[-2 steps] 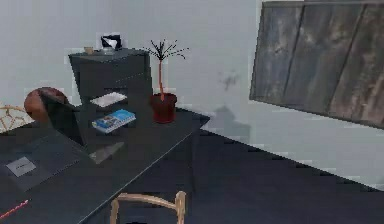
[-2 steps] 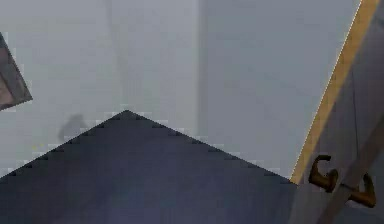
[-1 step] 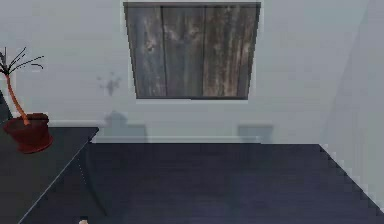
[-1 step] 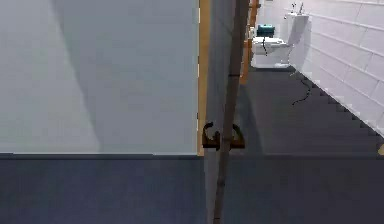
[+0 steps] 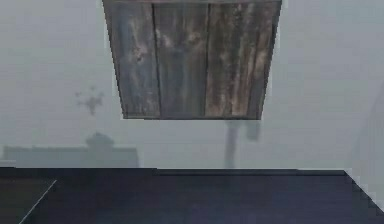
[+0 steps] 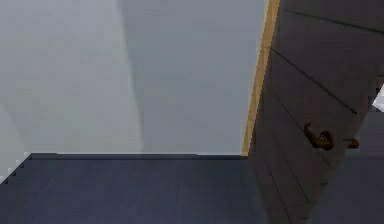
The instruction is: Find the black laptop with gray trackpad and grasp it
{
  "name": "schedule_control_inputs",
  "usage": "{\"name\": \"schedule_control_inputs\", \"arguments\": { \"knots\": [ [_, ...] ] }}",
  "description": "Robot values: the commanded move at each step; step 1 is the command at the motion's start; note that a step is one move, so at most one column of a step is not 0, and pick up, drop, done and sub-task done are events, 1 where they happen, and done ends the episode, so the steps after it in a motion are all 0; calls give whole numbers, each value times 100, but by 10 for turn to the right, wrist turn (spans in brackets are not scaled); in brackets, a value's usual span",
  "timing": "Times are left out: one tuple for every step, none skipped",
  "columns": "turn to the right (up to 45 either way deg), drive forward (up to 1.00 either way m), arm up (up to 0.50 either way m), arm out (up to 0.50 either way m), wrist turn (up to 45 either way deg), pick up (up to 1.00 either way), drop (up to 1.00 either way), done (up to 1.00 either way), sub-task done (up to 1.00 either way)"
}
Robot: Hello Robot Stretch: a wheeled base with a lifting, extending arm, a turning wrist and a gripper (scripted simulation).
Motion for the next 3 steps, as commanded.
{"name": "schedule_control_inputs", "arguments": {
  "knots": [
    [-150, 0, 0, 0, 0, 0, 0, 0, 0],
    [0, 85, 0, 0, 0, 0, 0, 0, 0],
    [-240, 0, 0, 0, 0, 0, 0, 0, 0]
  ]
}}
